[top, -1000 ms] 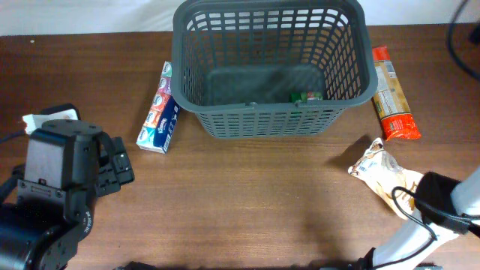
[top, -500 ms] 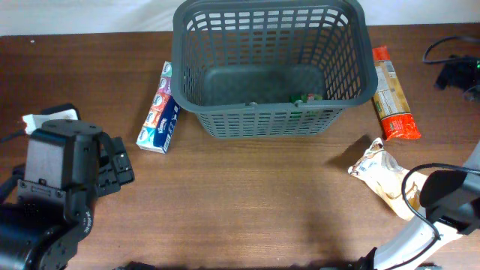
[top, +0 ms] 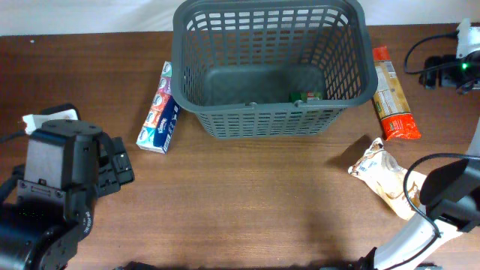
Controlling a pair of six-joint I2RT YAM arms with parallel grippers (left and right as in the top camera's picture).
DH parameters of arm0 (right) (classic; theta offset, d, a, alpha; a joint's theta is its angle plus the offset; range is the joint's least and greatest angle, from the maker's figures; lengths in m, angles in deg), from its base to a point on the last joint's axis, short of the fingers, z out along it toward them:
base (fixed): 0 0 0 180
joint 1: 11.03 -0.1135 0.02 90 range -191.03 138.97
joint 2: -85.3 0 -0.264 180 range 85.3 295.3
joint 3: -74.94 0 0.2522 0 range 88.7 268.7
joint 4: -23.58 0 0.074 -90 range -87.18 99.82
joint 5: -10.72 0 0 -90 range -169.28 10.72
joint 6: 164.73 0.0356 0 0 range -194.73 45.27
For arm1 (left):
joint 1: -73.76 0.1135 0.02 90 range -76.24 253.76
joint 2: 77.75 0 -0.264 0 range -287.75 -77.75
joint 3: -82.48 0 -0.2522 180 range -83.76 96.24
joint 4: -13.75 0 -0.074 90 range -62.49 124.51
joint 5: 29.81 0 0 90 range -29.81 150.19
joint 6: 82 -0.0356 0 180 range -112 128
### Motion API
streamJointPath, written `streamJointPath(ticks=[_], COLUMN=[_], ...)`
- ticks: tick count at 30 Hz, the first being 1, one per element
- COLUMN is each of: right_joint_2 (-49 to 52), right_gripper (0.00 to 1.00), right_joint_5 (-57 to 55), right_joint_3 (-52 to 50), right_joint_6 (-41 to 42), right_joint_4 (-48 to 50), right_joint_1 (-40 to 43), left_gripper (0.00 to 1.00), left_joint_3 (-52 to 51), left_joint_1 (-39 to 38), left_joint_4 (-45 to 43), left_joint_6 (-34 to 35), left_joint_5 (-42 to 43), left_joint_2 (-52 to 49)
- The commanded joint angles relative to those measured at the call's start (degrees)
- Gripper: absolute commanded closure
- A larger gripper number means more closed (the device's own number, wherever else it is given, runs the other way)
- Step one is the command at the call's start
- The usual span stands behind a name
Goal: Pack container
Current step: 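Move the right gripper down over the orange-ended snack pack, then close the right gripper around the orange-ended snack pack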
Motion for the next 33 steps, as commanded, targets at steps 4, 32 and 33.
streamJointPath(ticks=[4,32,33], right_joint_2=[5.01,20.31,20.37], right_gripper=[0.01,0.01,0.01], right_joint_5=[2.49,-3.8,-3.17], right_joint_3=[-0.87,-0.87,-0.87], right_joint_6=[-2.43,-5.2,-5.2], right_joint_4=[1.66,1.99,2.14], right_joint_1=[-0.02,-5.99,-5.49], left_gripper=[0.0,0.0,0.0], left_joint_3=[-0.11,-0.11,-0.11], left_joint_1=[0.31,0.31,0.31], left_joint_4=[0.02,0.02,0.02], left_joint_6=[0.35,0.35,0.35], left_joint_5=[0.04,0.04,0.04], left_joint_2=[-0.07,-0.07,-0.07])
